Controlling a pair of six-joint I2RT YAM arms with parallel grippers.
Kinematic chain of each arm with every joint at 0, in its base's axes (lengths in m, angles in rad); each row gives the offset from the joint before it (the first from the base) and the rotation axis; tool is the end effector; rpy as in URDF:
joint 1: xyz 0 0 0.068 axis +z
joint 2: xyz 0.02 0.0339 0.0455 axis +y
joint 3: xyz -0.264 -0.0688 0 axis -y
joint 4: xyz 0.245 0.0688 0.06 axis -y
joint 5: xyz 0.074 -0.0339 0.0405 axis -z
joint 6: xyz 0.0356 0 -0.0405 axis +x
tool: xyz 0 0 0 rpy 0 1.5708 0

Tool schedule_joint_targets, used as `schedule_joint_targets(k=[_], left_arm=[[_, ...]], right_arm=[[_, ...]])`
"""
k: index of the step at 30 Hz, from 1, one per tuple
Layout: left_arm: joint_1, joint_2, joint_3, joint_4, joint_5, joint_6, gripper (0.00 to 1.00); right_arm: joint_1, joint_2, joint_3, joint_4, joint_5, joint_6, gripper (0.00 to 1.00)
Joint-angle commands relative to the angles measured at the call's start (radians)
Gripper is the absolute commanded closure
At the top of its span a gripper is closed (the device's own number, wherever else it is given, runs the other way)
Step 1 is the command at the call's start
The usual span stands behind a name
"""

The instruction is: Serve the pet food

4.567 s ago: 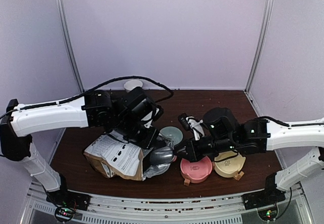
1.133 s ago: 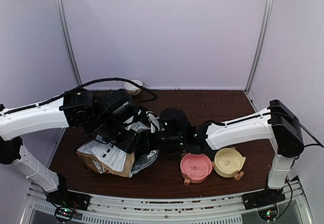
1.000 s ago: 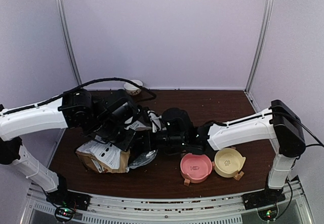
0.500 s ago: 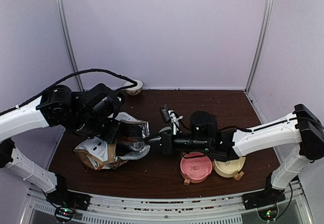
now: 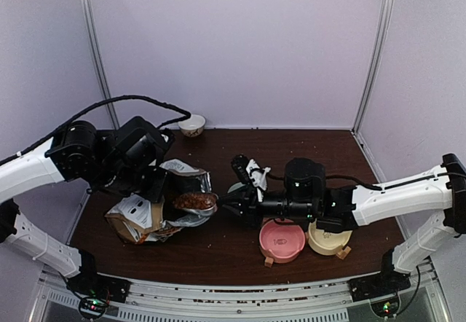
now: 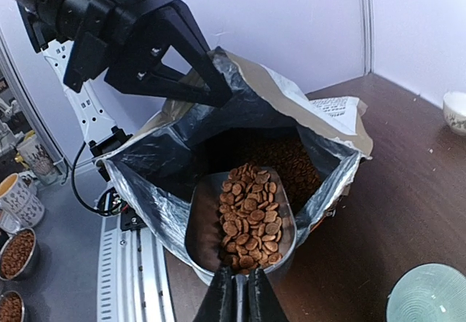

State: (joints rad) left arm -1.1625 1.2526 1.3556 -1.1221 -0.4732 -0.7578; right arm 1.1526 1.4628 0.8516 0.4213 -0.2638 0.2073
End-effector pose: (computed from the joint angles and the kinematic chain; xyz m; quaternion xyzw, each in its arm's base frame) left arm 0.1063 -0.2050 0.3591 0.1254 0.9291 -0.0876 0.3366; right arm 0.1268 0.3081 0.2641 -0.4225 0.6423 0.4758 0.4272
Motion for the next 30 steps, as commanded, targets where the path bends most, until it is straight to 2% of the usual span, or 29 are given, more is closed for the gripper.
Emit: schedule_joint_targets(k=[1,5,17,25,30], left_arm=[[0.016,-0.041,0.008,0.108,-0.008,-0.01,1.0],[0.036,-0.05,0.007,0.124,0.004,-0.015,1.0],[0.137,-0.119,-0.036,0.238,0.115,-0.016,1.0],[0.169,-0.105,-0.033,0.246,0.16,-0.002,1.0],[0.184,-0.102,-0.026,0.246,0.177,0.021,1.0]], right_arm=[[0.004,-0.054,-0.049,0.102,0.038,-0.147,1.0],[0.004,-0.066,-0.112,0.242,0.015,-0.168,1.0],[0.002,-0.183,-0.176,0.44,-0.008,-0.062,1.0],[-0.004,-0.265,-0.186,0.405,0.021,-0.05,1.0],[-0.016,-0.394,-0.226,0.201,0.079,-0.052,1.0]])
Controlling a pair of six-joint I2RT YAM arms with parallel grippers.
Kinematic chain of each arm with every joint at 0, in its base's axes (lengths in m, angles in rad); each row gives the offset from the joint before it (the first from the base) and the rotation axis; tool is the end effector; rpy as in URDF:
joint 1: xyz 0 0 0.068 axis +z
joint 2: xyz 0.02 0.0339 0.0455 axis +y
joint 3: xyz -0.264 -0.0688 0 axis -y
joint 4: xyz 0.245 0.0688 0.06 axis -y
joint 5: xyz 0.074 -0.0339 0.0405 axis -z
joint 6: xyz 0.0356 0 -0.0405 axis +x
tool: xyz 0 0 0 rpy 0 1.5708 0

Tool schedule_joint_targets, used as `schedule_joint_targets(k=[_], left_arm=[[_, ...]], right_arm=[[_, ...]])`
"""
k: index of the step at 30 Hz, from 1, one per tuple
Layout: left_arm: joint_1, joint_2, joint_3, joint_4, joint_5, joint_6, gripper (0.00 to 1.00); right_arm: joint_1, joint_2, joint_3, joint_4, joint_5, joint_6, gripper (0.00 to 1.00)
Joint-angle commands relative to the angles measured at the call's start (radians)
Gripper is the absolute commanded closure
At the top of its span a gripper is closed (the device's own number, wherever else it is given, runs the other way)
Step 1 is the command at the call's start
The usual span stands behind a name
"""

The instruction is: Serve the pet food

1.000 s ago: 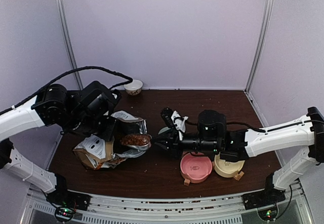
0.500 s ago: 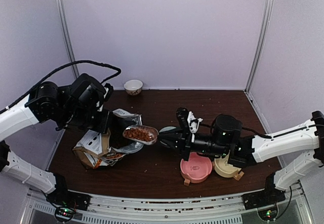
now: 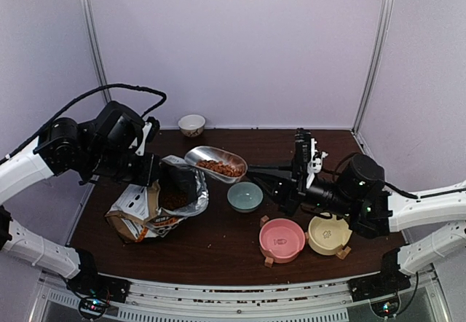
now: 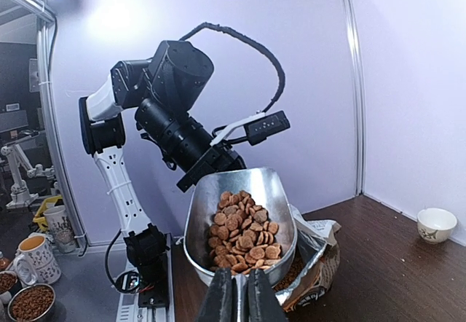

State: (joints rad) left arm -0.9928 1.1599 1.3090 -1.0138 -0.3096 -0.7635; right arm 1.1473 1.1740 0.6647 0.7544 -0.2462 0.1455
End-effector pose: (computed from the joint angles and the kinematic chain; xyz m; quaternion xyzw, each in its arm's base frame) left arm 0.1282 -0.1766 0.3691 0.0531 0.9271 -0.1705 0.3295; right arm 0.1016 0.2464 0.3163 -0.3782 0.4892 0.5315 0.5789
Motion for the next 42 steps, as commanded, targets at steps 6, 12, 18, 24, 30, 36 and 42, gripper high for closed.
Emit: schedule_joint_targets(k=[6,12,18,24,30,36,42], left_arm=[[0.038,-0.006,0.027,0.139,0.025,0.06,1.0],[0.055,0.01,0.033,0.144,0.036,0.084,1.0],[0.066,0.028,0.045,0.144,0.047,0.098,1.0],[0.068,0.03,0.046,0.144,0.048,0.102,1.0],[0.075,0.029,0.04,0.144,0.054,0.108,1.0],[0.081,0.027,0.041,0.144,0.06,0.12,1.0],[0.085,0.025,0.048,0.148,0.079,0.136,1.0]], right_arm=[[-0.011,-0.388,-0.181,-0.442,0.181,0.022,1.0],[-0.011,-0.635,-0.287,-0.676,0.27,0.043,1.0],[-0.012,-0.751,-0.31,-0.833,0.295,0.082,1.0],[-0.011,-0.819,-0.314,-0.949,0.298,0.143,1.0],[-0.012,-0.845,-0.291,-1.068,0.32,0.181,1.0],[-0.012,-0.818,-0.246,-1.174,0.322,0.228,1.0],[-0.012,-0.776,-0.191,-1.258,0.33,0.274,1.0]])
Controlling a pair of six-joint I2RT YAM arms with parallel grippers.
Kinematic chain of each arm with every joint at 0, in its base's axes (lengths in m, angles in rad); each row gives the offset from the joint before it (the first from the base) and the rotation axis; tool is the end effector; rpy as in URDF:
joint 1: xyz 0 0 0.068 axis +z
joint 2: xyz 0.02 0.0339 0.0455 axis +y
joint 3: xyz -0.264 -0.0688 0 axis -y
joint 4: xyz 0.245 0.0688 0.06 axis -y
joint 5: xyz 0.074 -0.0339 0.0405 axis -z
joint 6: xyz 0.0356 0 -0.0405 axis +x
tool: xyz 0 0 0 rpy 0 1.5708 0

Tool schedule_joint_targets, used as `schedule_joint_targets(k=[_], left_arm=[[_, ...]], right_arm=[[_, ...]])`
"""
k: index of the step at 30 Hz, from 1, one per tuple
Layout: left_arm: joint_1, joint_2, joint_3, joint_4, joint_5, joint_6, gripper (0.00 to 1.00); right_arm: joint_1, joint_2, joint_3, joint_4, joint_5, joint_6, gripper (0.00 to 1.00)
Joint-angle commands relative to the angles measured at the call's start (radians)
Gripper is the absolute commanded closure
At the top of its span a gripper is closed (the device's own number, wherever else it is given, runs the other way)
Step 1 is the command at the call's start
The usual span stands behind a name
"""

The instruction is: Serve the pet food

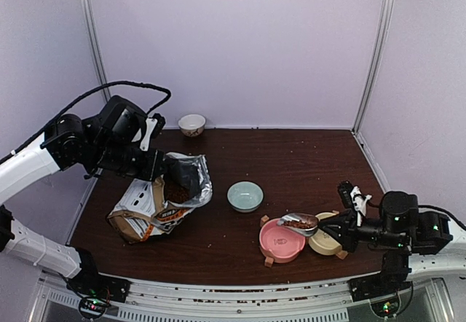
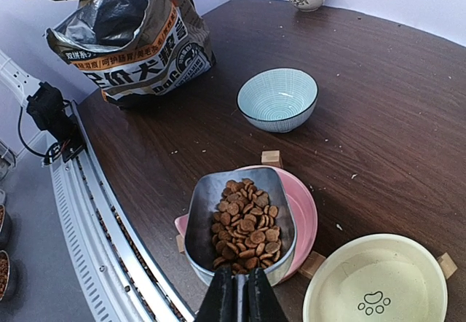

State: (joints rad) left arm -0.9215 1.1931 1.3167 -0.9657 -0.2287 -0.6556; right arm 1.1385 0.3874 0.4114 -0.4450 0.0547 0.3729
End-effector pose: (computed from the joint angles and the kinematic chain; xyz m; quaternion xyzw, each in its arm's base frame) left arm 0.1459 -0.1789 0.3676 0.0827 0.9255 -0.1760 0.3252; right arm 0.0516 0.1073 0.2343 -0.2996 0.7838 0.3561 0.4113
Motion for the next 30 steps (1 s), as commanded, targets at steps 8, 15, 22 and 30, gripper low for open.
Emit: schedule_joint_targets(k=[8,15,22,30], left_arm=[[0.015,-0.016,0.031,0.123,0.025,0.066,1.0],[0.015,-0.016,0.019,0.153,0.063,0.121,1.0],[0.015,-0.022,-0.01,0.197,0.127,0.173,1.0],[0.015,-0.048,-0.066,0.252,0.192,0.233,1.0]], right_arm=[[-0.002,0.111,0.144,-0.148,0.013,0.096,1.0],[-0.002,0.201,0.233,-0.242,-0.012,0.131,1.0],[-0.002,0.304,0.34,-0.379,-0.025,0.149,1.0],[-0.002,0.461,0.474,-0.52,-0.048,0.142,1.0]])
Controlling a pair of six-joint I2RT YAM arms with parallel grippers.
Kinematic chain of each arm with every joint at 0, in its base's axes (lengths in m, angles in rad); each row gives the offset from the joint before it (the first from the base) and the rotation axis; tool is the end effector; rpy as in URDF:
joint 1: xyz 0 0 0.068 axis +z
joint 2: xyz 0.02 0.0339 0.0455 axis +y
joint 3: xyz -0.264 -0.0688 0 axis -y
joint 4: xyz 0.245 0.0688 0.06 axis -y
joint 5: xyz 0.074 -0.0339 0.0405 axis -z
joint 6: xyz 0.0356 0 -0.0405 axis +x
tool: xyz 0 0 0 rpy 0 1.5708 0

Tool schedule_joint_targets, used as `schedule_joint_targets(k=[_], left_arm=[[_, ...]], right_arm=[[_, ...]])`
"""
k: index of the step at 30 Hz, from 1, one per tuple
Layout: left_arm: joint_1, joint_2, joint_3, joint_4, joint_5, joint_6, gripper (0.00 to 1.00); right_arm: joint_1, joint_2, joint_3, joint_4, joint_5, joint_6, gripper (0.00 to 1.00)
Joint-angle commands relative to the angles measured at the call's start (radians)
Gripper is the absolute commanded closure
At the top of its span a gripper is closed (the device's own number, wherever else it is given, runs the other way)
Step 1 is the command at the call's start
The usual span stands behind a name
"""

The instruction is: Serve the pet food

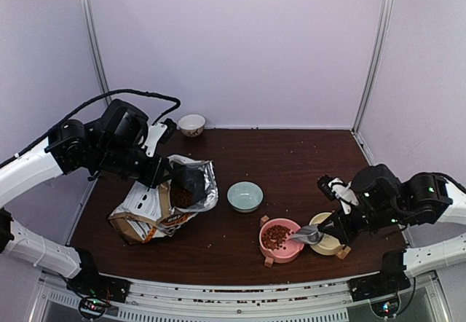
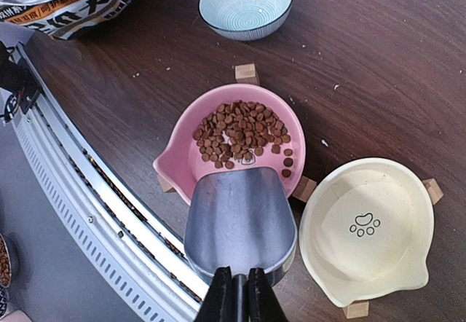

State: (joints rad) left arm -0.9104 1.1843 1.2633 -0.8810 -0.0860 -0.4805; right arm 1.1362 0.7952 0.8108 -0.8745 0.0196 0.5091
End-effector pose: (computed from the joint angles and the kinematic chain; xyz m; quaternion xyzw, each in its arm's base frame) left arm 0.1472 -0.1846 0.3585 0.1818 0.9083 -0.2095 0.3132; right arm 0.0641 0.1365 0.2828 -0.2858 0.8926 0.2492 0.2438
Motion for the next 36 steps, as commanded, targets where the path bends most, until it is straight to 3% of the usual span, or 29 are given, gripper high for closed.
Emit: schedule_joint_targets(k=[1,6,12,22,28,33,36], left_arm=[[0.004,-0.043,-0.019,0.172,0.056,0.063,1.0],[0.003,-0.05,-0.031,0.195,0.138,0.101,1.0],[-0.057,-0.028,-0.039,0.223,0.225,0.163,1.0],[-0.195,0.056,-0.062,0.193,0.138,0.131,1.0],[-0.25,0.096,-0.077,0.212,0.078,0.071,1.0],[-0.276,0.116,-0.12,0.295,0.106,0.027,1.0],[-0.283,0.104,-0.104,0.308,0.076,0.002,0.71]], right_arm=[[0.001,0.062,0.089,-0.097,-0.006,-0.001,1.0],[0.005,0.074,0.168,-0.078,0.011,-0.049,1.0],[0.04,0.07,0.181,0.22,-0.06,-0.192,1.0],[0.118,0.29,0.143,0.656,-0.154,-0.28,1.0],[0.171,0.423,0.044,0.84,-0.161,-0.245,1.0],[0.184,0.57,0.01,0.896,-0.094,-0.234,1.0],[0.185,0.617,-0.006,0.941,-0.07,-0.236,1.0]])
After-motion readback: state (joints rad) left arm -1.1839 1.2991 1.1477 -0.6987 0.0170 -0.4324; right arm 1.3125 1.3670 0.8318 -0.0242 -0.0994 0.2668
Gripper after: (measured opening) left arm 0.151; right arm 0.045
